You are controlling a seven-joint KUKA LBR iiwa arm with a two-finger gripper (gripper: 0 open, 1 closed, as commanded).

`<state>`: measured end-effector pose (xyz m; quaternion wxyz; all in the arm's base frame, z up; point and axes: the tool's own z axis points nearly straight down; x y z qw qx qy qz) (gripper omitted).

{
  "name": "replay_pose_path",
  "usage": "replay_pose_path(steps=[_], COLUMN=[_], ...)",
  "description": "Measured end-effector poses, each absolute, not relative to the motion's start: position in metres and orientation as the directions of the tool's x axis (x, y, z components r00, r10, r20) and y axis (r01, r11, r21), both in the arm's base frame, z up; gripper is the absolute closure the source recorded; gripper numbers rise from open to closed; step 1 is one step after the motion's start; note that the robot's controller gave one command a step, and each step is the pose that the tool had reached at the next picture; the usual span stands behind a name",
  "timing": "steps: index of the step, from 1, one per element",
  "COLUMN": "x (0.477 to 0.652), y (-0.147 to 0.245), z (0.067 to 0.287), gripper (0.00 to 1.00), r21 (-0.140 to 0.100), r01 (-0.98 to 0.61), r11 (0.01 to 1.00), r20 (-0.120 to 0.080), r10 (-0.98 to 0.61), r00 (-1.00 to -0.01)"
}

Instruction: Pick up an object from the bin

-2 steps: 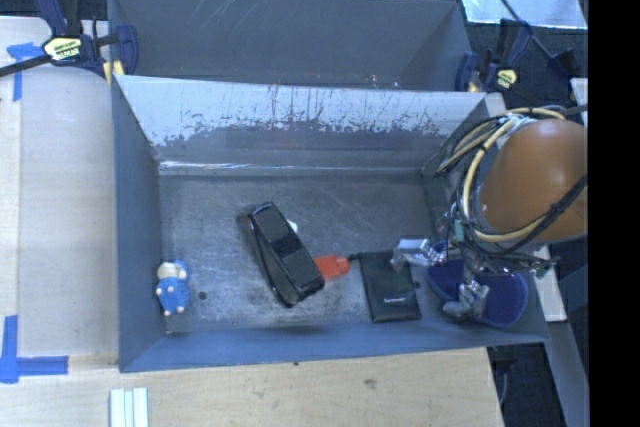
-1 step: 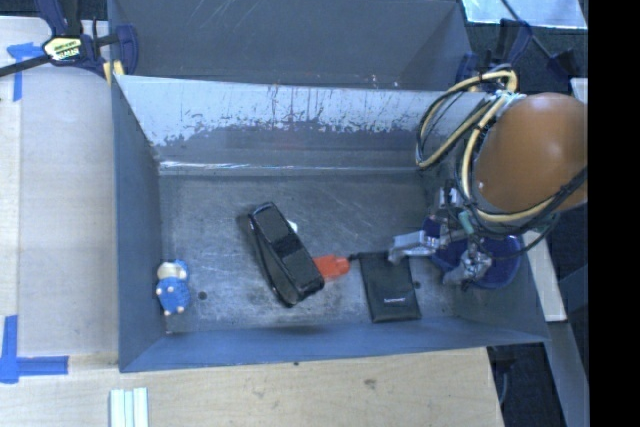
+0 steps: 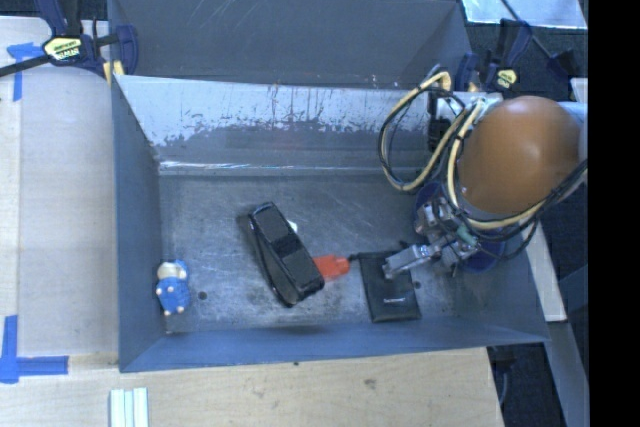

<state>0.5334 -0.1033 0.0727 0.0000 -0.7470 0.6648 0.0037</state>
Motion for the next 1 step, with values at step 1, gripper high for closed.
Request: replay_pose_path(steps=[1], x=[0.5338], y=[-0.1016], z=[0.0744], gripper=[0.00], r21=[0.006], r01=[-0.993], r11=[-0.114], r20=[-0.009], r10=[-0.993], r00=[0.114])
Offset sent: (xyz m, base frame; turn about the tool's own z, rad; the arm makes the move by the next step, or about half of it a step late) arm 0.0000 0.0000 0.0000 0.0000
